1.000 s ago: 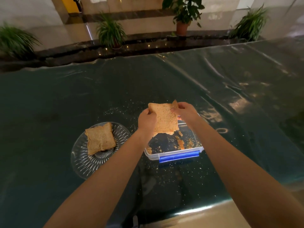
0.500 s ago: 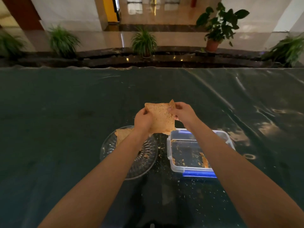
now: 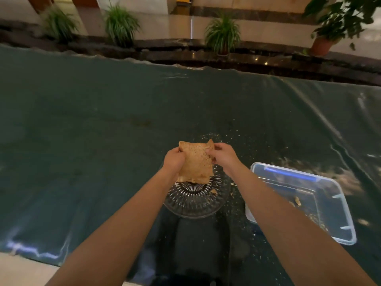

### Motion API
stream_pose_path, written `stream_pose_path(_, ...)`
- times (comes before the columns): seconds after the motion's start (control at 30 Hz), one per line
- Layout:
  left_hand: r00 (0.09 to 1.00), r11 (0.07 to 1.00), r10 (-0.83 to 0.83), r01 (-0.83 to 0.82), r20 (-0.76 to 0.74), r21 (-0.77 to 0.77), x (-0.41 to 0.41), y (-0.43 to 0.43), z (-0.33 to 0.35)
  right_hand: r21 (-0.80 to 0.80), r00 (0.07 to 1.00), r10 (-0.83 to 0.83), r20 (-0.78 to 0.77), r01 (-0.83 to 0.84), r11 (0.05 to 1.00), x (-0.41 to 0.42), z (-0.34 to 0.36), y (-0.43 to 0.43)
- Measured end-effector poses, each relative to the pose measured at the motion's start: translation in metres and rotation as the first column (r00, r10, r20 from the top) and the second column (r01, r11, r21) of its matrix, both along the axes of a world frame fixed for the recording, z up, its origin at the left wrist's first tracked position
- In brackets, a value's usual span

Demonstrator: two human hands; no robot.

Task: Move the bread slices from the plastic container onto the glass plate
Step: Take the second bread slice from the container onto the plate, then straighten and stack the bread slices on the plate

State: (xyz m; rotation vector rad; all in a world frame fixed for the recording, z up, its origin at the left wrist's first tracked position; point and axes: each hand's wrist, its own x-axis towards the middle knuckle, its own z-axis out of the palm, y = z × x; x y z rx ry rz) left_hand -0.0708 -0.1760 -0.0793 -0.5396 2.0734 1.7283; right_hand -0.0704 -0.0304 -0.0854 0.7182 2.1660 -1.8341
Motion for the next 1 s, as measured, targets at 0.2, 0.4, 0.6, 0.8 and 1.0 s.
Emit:
stream_pose_path(0.2,0.999,0.997,-0.023,0.026,0.037,-0.079,-0.004,-0.004,-0.028,0.094,0.998,-0.032,0.053,0.027,0.995,-0.004,-0.035,-0.01)
stream_pose_path(0.4,0.997,0.973,-0.068,0.072,0.024,-0.221,-0.004,-0.001,-0.045,0.329,1.0,0.011,-0.013,-0.006,0.944,-0.001,-0.054,-0.015)
stream_pose_path(0.6,0.989,0.901,-0.146,0.148,0.037,-0.408,-0.008,-0.003,-0.057,0.329,0.999,-0.01,-0.046,0.024,0.944,0.009,-0.064,-0.019)
stream_pose_path(0.8,0.996,0.959,-0.087,0.083,-0.001,-0.272,-0.004,-0.005,-0.064,0.239,1.0,0.007,-0.025,0.0,0.971,0.017,-0.071,-0.021)
stream_pose_path(1.0,0.998,0.986,-0.067,0.063,-0.019,-0.152,0.002,-0.002,-0.071,0.125,0.999,-0.045,0.015,0.042,0.991,0.019,-0.078,-0.025)
